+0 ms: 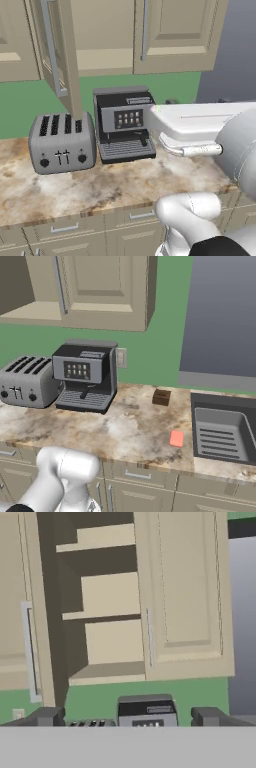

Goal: Open the cabinet. Pick the bar soap and place it next to the sink. Then close the cabinet.

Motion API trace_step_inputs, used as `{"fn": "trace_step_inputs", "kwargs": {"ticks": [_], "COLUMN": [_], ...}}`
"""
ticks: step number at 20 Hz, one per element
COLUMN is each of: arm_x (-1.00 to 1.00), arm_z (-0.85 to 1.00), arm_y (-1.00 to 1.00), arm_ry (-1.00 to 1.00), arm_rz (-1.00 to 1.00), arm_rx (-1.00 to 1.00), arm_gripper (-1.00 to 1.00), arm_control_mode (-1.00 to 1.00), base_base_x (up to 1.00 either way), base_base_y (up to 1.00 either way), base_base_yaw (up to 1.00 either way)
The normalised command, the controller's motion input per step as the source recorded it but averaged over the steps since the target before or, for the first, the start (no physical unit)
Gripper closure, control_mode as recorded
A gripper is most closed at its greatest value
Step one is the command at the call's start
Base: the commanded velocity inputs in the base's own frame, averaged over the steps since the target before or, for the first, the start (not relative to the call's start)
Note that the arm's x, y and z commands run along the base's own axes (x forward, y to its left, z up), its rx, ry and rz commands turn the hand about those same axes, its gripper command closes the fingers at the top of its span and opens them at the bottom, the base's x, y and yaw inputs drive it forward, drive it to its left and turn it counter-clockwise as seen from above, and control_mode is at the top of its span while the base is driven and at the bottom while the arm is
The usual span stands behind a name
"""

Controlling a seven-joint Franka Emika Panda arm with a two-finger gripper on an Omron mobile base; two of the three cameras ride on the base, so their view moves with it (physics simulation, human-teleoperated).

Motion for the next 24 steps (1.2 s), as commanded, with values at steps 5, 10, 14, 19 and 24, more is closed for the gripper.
{"fn": "trace_step_inputs", "kwargs": {"ticks": [5,10,14,19,24], "arm_x": [0.07,0.0,0.13,0.25,0.37], "arm_z": [-0.33,-0.04,-0.01,-0.19,-0.2], "arm_y": [0.58,0.49,0.26,0.06,0.03], "arm_ry": [0.0,0.0,0.0,-0.01,-0.01], "arm_rz": [-0.14,-0.14,-0.09,-0.14,-0.21], "arm_rx": [-0.11,-0.09,-0.06,0.0,-0.02], "arm_gripper": [-1.0,-1.0,-1.0,-1.0,-1.0], "arm_control_mode": [-1.0,-1.0,-1.0,-1.0,-1.0], "base_base_x": [0.0,0.0,0.0,0.0,0.0], "base_base_y": [0.0,0.0,0.0,0.0,0.0], "base_base_yaw": [0.0,0.0,0.0,0.0,0.0]}}
